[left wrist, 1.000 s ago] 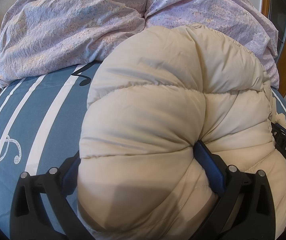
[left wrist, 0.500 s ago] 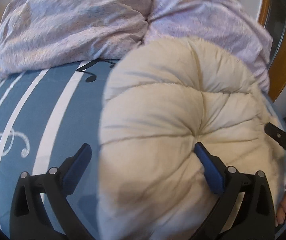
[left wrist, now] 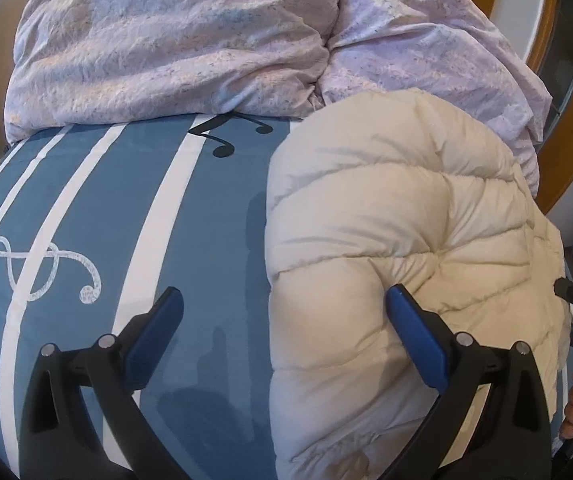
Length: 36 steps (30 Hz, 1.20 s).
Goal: Fold large clothes
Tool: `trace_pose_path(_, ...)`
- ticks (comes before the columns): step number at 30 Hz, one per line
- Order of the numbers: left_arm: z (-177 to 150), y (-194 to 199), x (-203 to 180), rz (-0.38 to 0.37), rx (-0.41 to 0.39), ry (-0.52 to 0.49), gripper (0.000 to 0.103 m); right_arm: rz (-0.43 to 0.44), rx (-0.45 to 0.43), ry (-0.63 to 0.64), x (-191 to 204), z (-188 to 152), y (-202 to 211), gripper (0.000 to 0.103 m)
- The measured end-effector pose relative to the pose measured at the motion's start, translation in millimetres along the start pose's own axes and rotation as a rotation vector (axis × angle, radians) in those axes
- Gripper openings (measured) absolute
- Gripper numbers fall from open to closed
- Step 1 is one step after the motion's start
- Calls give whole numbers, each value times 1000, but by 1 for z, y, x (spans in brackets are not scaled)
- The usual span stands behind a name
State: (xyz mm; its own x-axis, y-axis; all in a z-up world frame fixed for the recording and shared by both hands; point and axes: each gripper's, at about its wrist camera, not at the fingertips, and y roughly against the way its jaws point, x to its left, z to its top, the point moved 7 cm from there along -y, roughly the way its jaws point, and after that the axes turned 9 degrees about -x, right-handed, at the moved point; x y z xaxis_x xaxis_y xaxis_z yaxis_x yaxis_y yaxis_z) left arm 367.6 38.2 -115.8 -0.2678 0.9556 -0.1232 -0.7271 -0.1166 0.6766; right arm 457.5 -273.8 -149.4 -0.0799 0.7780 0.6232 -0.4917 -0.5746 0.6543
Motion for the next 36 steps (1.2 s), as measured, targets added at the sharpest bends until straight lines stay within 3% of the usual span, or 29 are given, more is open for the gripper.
trace_pose_path(10,-6,-3,-6,-24,0,-35,101,83,28,6,2,-11,-13,99)
trace_pose_path(11,-6,-3,-6,-24,-1,-37,101,96,33,13,4,-13,-14,89)
trace_pose_path(12,-6,-3,-6,-24,-2,-39,101,115,43,8,6,-14,-16,85)
trace_pose_path(14,-6,-2,-5,-28,-3,-38,101,155,42,-5,10,-16,-19,62)
trace_pose_path(17,-5,-1,-1,-71,10,2,101,170,9,7,16,-14,-15,42)
trace_pose_path(20,-4,-5,6,-150,52,93,101,180,-7,-14,15,-10,-14,34)
trace_pose_path(28,-9,-23,7,-276,137,223,99,183,-15,-28,9,-9,-17,33)
trace_pose_path(31,-12,-32,2,-345,176,279,88,187,-21,-39,9,-8,-18,33)
trace_pose_path(33,-13,-35,-5,-420,197,324,66,192,-19,-43,9,-8,-17,33)
trace_pose_path(36,-10,-32,-8,-436,181,318,49,206,-22,-51,11,-8,-16,30)
